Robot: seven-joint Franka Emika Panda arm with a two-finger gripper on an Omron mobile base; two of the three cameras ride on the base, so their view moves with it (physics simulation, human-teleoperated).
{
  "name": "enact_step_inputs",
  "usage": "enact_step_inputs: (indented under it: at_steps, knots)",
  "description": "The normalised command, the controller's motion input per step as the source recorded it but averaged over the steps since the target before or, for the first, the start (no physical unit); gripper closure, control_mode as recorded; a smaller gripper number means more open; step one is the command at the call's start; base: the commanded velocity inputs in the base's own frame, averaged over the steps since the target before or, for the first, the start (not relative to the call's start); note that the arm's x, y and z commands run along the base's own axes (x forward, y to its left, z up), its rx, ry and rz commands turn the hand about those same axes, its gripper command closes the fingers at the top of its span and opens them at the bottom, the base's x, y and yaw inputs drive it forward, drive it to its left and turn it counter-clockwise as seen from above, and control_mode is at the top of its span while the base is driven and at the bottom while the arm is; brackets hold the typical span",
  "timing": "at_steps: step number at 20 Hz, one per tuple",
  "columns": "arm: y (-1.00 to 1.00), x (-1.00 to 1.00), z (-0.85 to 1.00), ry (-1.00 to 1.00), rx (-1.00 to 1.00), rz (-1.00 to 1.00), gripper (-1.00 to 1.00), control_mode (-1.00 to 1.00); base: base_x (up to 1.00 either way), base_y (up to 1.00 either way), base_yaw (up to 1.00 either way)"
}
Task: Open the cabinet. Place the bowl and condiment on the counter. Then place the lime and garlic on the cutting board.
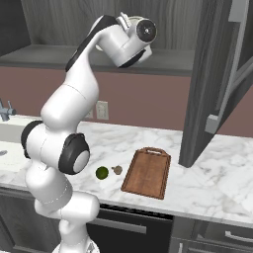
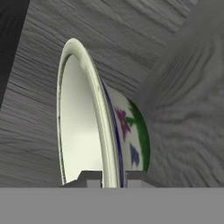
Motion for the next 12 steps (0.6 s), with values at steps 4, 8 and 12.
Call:
enact_step_inputs:
  at_steps: [4, 8, 12]
  knots:
    - [0.0, -0.12, 0.0, 0.0, 0.05, 0.0, 1.0, -1.0, 0.0, 0.0, 0.0]
    - [-0.01, -0.26, 0.0, 0.0, 0.08, 0.0, 1.0, -1.0, 0.0, 0.0, 0.0]
    - [-0.09, -0.64, 0.02, 0.0, 0.1, 0.0, 1.0, -1.0, 0.0, 0.0, 0.0]
